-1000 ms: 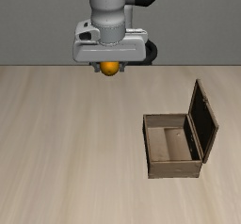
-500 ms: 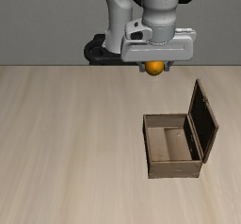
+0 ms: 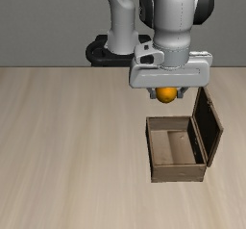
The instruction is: Pick up the orange and put it in the box
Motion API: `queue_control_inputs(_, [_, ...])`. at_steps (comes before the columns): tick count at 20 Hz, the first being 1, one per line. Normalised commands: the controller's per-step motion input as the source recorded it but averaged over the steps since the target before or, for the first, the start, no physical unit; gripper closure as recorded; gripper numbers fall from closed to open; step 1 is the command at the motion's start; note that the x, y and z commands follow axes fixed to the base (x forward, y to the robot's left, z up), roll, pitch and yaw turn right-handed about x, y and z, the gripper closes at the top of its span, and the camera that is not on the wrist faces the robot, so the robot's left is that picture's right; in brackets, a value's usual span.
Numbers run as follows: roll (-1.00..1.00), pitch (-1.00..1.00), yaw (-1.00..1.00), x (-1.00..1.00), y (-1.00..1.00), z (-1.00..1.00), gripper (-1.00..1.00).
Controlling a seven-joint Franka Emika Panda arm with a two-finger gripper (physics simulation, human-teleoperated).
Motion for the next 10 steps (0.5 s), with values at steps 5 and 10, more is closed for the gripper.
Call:
queue_control_inputs(5, [0.0, 0.0, 0.0, -0.2, 0.4, 0.0, -1.0])
queue_control_inputs(10, [0.0, 0.0, 0.0, 0.0, 0.0, 0.0, -1.0])
